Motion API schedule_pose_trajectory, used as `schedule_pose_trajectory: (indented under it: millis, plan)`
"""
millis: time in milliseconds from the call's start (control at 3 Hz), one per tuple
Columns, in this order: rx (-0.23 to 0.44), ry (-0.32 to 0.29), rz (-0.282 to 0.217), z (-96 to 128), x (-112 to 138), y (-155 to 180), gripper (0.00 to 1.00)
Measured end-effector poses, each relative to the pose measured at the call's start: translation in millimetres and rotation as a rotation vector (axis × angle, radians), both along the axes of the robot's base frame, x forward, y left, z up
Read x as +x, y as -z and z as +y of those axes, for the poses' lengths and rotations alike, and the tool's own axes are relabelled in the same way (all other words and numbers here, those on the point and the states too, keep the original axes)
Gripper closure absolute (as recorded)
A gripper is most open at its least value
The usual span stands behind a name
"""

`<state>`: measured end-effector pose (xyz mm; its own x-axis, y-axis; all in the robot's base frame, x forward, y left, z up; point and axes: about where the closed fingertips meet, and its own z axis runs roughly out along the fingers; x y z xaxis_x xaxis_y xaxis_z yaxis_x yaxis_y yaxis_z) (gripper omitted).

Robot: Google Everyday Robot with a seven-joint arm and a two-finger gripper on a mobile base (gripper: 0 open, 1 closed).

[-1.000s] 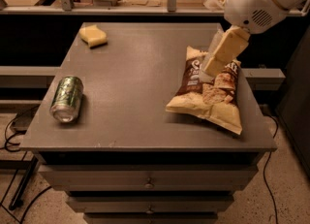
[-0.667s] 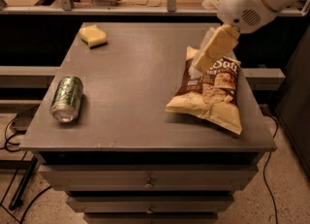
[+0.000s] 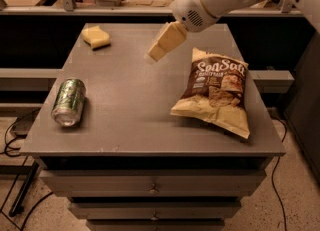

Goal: Move sponge near green can

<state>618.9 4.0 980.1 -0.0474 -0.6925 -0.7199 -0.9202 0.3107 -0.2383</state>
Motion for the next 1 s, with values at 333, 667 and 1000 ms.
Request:
schedule_pose_trajectory:
  millis: [333, 667, 1000]
  plan:
    - [0.045, 0.014, 0.021, 35.8, 33.8, 18.4, 0.00]
    - [0.079, 0.031, 0.046, 65.5, 68.3, 38.0, 0.00]
    - [0.121, 0.050, 0.082, 83.1, 100.1, 57.8, 0.00]
